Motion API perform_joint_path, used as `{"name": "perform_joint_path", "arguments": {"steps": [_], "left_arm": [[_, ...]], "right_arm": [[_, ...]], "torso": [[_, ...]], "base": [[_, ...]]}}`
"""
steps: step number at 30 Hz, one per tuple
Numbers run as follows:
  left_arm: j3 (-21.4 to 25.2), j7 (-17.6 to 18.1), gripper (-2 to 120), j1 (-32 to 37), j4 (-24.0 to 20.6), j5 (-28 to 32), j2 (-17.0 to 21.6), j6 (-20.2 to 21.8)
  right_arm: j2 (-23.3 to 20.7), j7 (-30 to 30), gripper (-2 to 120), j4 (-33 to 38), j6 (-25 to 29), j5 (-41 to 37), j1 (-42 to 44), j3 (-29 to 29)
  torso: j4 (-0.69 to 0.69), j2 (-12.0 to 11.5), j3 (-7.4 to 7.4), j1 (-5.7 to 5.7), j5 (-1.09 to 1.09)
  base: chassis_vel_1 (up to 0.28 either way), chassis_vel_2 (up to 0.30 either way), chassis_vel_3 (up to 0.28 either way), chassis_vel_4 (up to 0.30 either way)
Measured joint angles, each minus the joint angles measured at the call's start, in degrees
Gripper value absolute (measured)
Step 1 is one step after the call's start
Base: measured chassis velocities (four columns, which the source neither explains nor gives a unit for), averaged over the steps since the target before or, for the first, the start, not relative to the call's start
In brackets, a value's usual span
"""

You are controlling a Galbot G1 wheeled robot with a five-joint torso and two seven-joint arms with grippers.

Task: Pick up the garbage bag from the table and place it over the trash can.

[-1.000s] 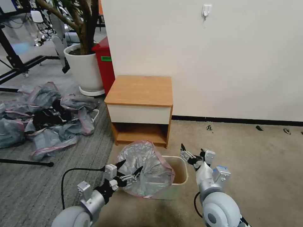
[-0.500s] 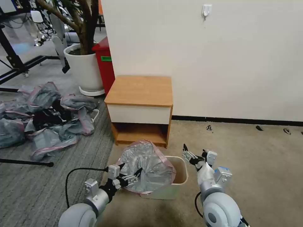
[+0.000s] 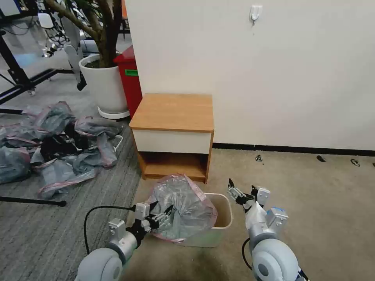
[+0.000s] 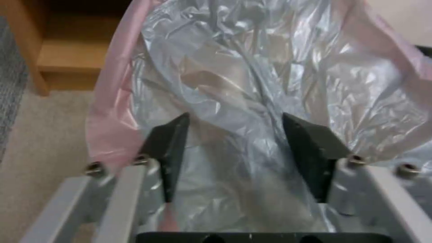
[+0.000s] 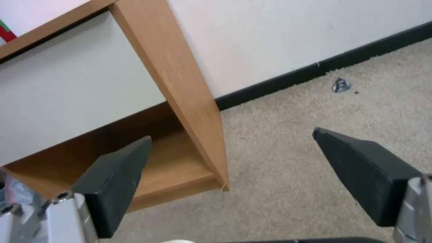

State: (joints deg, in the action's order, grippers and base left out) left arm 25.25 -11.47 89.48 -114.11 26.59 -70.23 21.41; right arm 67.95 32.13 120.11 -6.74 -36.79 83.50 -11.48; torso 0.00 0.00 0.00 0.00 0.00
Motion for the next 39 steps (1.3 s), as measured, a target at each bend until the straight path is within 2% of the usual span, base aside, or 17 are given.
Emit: {"name": "perform_joint_path", "arguments": {"steps": [2,11,13,16,19,20,23,24,26,34,39], "left_arm": [[-0.52,1.23,42,-0.48,0.02,0.85,0.67,1.06],[-3.21,6.96,41,-2.99,0.0,5.73,3.0,4.74],[-4.79,10.98,41,-4.87,-0.23,9.16,4.63,6.54],[-5.57,13.03,42,-5.86,-0.47,11.05,5.57,7.66],[-7.33,17.81,42,-7.85,-1.2,14.92,7.57,10.64],[-7.33,17.81,42,-7.85,-1.2,14.92,7.57,10.64],[-8.95,22.63,42,-9.6,-1.77,18.18,8.47,12.69],[-8.95,22.63,42,-9.6,-1.77,18.18,8.47,12.69],[-10.23,25.61,42,-10.91,-2.03,20.39,8.96,13.83],[-12.48,30.61,42,-13.35,-2.06,25.71,10.01,16.11],[-13.38,32.4,42,-14.27,-1.67,27.85,10.04,16.8]], "right_arm": [[-0.04,0.0,92,-0.03,0.01,0.0,0.0,-0.05],[-0.27,0.0,90,-0.12,0.15,-0.05,0.03,-0.4],[-0.33,0.0,90,-0.17,0.23,-0.1,0.04,-0.61],[-0.33,0.0,90,-0.18,0.26,-0.12,0.04,-0.69],[-0.41,0.0,90,-0.19,0.34,-0.22,-0.01,-0.94],[-0.41,0.0,90,-0.19,0.34,-0.22,-0.01,-0.94],[-0.43,0.0,89,-0.23,0.36,-0.29,-0.11,-1.07],[-0.43,0.0,89,-0.23,0.36,-0.29,-0.11,-1.07],[-0.44,0.0,89,-0.29,0.37,-0.32,-0.23,-1.09],[-0.36,0.0,88,-0.44,0.39,-0.37,-0.43,-1.22],[-0.21,0.0,88,-0.71,0.43,-0.4,-0.57,-1.28]], "torso": [[0.0,0.0,0.0,0.0,0.0],[0.0,0.0,0.0,0.0,0.0],[0.0,0.0,0.0,0.0,0.0],[0.0,0.0,0.0,0.0,0.0],[-0.01,0.01,0.0,0.0,0.0],[-0.01,0.01,0.0,0.0,0.0],[0.0,0.01,0.0,0.0,0.0],[0.0,0.01,0.0,0.0,0.0],[0.0,0.01,0.0,0.0,0.0],[0.0,0.01,0.0,0.0,0.0],[0.0,0.01,0.0,0.0,0.01]], "base": [[0.0,0.0,0.0,0.0],[0.0,0.0,0.0,0.0],[0.0,0.0,0.0,0.0],[0.0,0.0,0.0,0.0],[0.0,0.0,0.0,0.0],[0.0,0.0,0.0,0.0],[0.0,0.0,0.0,0.0],[0.0,0.0,0.0,0.0],[0.0,0.0,0.0,0.0],[0.0,0.0,0.0,0.0],[0.0,0.0,0.0,0.0]]}}
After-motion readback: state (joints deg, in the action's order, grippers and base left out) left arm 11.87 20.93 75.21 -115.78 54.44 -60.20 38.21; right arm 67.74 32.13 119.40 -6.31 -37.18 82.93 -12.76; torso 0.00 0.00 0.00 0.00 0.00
